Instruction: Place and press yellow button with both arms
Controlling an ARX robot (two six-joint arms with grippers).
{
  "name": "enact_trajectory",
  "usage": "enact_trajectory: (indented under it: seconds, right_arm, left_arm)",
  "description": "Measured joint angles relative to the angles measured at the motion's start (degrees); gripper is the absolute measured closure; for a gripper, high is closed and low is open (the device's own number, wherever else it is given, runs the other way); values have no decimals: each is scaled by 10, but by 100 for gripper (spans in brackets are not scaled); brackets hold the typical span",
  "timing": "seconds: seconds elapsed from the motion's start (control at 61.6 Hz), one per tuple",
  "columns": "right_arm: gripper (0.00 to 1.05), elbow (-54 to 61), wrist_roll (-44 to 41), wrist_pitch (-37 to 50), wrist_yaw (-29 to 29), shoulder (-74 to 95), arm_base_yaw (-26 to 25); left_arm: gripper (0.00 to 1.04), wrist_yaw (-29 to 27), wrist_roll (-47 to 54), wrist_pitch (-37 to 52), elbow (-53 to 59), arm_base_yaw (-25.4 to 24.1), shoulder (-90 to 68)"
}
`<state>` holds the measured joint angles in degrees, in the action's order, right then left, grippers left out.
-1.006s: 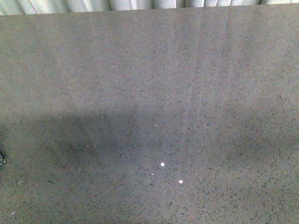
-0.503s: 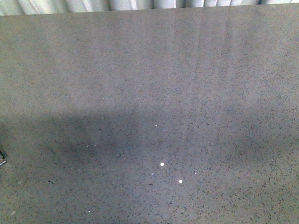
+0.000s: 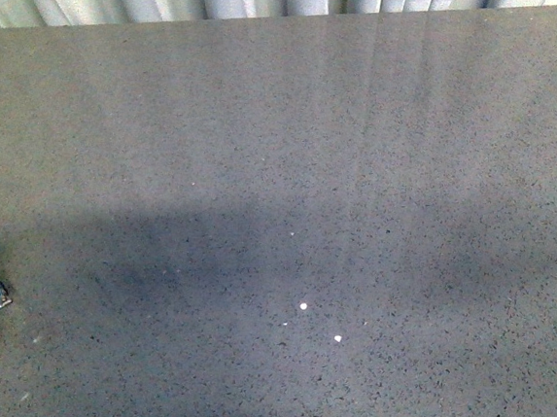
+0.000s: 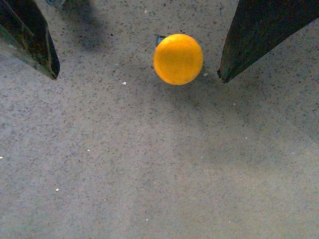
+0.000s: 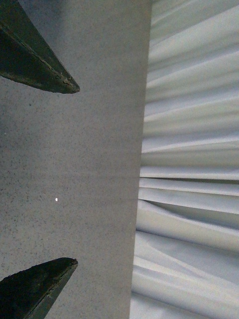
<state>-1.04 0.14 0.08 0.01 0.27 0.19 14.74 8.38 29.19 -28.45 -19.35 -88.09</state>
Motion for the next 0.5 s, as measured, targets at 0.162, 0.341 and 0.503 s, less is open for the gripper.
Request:
enact_trajectory:
  seconds: [0.162, 0.341, 0.503]
  right_arm:
    - [9, 0, 0, 0, 0, 0, 0]
    - [9, 0, 0, 0, 0, 0, 0]
    - [9, 0, 0, 0, 0, 0, 0]
  left_arm:
    - [9, 0, 13, 5, -28, -4, -55]
    - [9, -14, 19, 12, -59, -8, -106]
    - [9, -26, 19, 18, -71, -12, -129]
